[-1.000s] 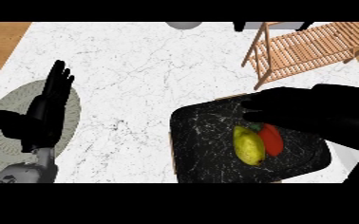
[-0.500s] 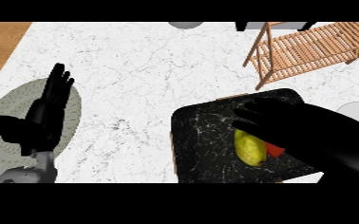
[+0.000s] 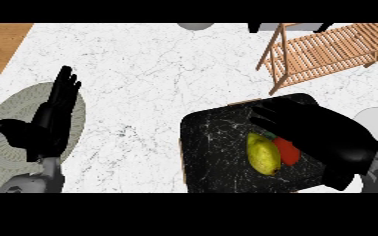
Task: Pick the bell pepper from the tray and place it in the tiered shelf
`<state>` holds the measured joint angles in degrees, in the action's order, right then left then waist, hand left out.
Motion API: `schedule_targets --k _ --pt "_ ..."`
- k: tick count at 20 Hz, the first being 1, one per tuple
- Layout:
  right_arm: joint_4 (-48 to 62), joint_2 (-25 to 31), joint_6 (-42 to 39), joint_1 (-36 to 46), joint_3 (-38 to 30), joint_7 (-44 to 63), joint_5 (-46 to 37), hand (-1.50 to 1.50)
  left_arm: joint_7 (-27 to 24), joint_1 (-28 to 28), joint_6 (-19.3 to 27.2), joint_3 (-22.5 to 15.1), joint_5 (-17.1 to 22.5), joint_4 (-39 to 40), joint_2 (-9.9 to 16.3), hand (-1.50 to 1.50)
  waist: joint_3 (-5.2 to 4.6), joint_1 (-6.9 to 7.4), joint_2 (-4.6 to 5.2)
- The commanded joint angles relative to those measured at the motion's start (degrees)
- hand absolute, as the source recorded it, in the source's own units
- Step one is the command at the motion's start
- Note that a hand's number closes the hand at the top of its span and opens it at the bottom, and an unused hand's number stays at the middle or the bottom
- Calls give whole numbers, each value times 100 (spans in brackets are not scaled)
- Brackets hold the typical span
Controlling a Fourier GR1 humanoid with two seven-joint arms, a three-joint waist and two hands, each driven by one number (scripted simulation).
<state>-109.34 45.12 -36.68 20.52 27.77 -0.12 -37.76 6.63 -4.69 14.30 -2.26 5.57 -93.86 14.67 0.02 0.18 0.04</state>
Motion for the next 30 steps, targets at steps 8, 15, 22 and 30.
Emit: schedule_targets --k 8,15,22,30 --pt "821 -507 231 -340 -302 -1117 -1233 -150 -27 -53 -124 93 -278 122 -307 0 -2 -10 1" --pt "1118 -1096 704 -689 -286 -1446 -1791 -150 225 -181 -320 320 -279 99 -228 0 -2 -20 -3" --pt "1836 -1465 721 -439 -520 -2047 -2234 -150 559 165 -397 332 -374 -594 -319 0 -1 11 -4" --pt "2258 -1943 718 -536 -253 -1923 -2989 150 359 12 -518 471 -476 -425 -380 0 -2 7 -2"
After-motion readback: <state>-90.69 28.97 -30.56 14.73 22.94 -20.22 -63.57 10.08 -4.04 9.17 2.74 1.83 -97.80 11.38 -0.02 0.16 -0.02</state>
